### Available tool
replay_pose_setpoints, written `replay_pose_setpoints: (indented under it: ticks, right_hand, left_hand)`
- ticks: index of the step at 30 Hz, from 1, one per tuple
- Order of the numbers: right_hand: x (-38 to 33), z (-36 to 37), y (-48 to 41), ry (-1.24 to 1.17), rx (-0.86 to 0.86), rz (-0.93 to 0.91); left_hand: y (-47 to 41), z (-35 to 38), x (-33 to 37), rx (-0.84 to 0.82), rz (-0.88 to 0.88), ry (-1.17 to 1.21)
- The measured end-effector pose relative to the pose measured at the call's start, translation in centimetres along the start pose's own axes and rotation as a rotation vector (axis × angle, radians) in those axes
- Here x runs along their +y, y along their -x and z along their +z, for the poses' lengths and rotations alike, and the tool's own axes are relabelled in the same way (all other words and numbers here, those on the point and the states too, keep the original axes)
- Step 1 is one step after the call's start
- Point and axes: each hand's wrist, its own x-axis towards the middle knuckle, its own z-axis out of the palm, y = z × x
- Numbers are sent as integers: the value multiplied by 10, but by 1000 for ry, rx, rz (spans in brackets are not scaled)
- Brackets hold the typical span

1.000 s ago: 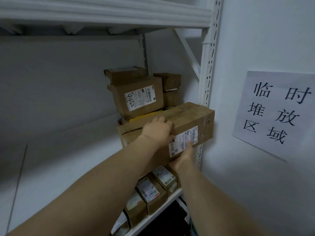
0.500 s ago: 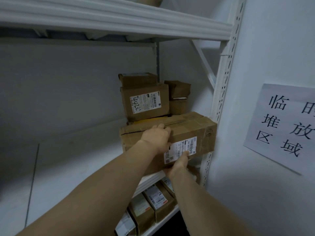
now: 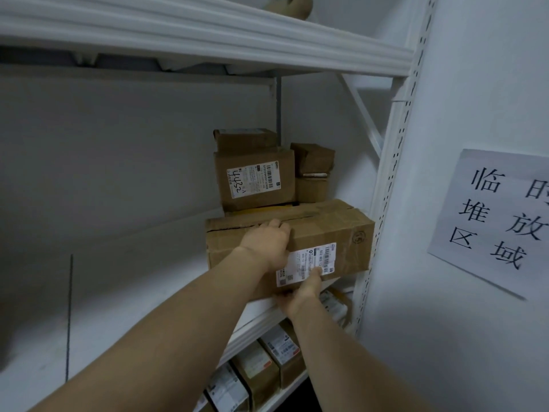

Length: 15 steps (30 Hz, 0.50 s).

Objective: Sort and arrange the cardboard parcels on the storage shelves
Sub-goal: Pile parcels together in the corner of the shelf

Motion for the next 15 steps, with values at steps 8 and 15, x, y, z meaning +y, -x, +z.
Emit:
replay_pose_setpoints:
  ticks: [8,15]
  right_hand:
    - [1,6,21,82,65,-43]
    - [4,12,59,253,307,-175]
  left_hand:
    - [10,4,-16,66,85,-94]
    - [38,-5,-26,87,106,-63]
